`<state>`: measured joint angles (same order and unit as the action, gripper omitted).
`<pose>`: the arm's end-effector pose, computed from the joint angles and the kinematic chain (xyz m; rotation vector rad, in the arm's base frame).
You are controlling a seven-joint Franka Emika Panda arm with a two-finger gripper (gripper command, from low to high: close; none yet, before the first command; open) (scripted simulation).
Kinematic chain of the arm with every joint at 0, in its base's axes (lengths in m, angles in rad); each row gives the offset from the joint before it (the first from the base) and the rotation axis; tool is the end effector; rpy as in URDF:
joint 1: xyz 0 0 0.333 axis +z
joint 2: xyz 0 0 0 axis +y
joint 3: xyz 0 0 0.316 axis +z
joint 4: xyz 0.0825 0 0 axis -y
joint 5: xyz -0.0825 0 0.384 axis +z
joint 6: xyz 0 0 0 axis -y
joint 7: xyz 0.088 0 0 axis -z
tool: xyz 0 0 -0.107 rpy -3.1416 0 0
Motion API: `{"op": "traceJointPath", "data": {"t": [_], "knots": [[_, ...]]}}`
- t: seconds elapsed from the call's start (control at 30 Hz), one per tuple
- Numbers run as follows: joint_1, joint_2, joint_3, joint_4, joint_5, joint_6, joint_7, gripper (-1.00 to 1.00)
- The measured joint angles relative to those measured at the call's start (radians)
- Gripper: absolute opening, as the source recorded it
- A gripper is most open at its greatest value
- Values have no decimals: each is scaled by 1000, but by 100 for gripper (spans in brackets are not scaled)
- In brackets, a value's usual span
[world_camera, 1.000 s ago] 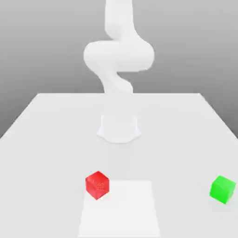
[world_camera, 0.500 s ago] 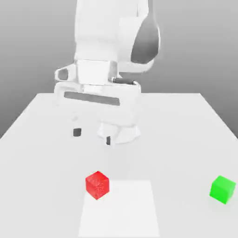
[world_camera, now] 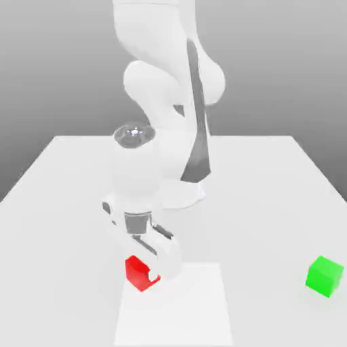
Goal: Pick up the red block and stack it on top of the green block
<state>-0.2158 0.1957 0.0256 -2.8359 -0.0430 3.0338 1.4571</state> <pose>0.3491 -0.0631 0.1475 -2.1819 2.2580 -0.0027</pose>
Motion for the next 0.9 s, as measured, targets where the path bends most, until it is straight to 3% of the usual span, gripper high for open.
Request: {"op": "traceJointPath", "data": {"t": [0.1,0.3,0.73,0.9], "knots": [[0,-20,1,-3,5,-18,-3,-100],[-6,-223,18,-32,47,-191,-34,-100],[545,-110,328,297,-20,-417,-365,-100],[591,34,291,331,-132,-313,-312,-100]]}}
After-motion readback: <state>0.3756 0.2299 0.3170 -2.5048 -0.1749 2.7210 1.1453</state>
